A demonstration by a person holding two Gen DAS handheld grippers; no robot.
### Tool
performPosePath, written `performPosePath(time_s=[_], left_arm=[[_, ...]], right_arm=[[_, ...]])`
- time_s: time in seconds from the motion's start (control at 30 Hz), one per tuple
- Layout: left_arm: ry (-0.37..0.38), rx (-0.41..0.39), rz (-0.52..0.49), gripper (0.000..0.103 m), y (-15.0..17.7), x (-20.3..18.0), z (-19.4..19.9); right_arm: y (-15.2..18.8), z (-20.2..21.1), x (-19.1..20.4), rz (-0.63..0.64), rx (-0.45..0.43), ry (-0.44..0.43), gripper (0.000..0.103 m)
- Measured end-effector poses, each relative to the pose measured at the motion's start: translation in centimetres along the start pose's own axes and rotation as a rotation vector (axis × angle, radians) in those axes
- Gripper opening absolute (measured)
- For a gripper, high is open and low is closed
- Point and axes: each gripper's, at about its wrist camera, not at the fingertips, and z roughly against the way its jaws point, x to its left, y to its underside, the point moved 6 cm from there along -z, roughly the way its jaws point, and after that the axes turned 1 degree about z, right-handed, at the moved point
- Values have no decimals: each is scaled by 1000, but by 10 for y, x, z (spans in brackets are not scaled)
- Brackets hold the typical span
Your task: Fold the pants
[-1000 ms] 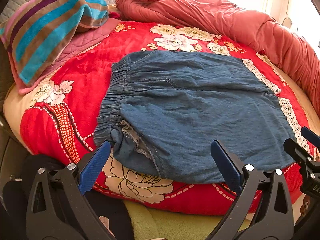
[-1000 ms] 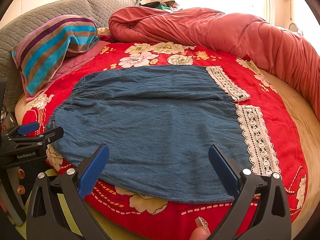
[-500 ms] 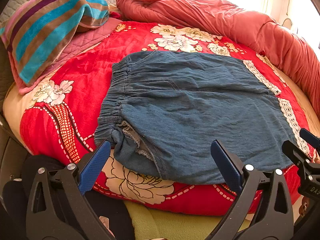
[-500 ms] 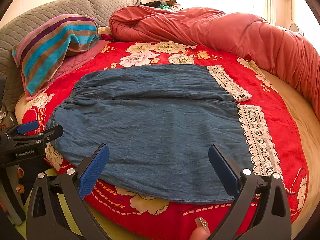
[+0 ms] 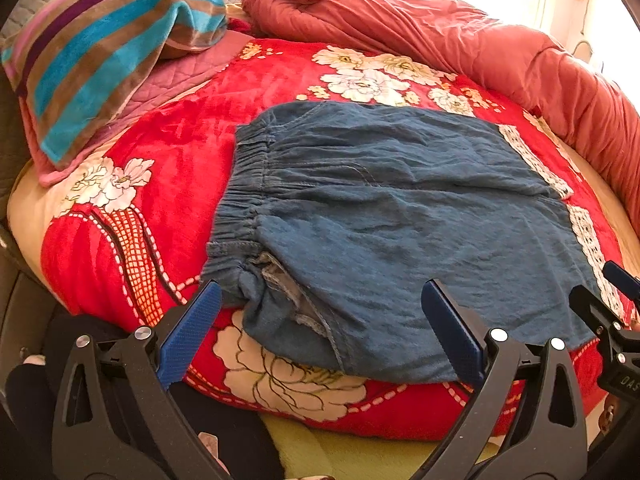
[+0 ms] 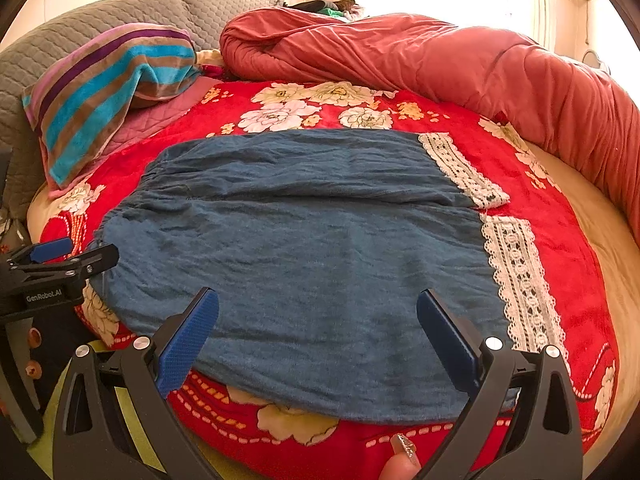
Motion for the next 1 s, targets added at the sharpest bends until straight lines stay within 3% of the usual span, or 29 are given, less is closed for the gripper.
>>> performPosePath(time_s=[0.77, 1.0], left_arm=[[-52, 51, 85, 94, -55, 53, -55], [-43, 71, 117, 94, -79, 72, -75]], right_arm=[[-97, -72, 16, 135, -15, -25, 99], [-127, -114, 22, 140, 43, -79, 99]])
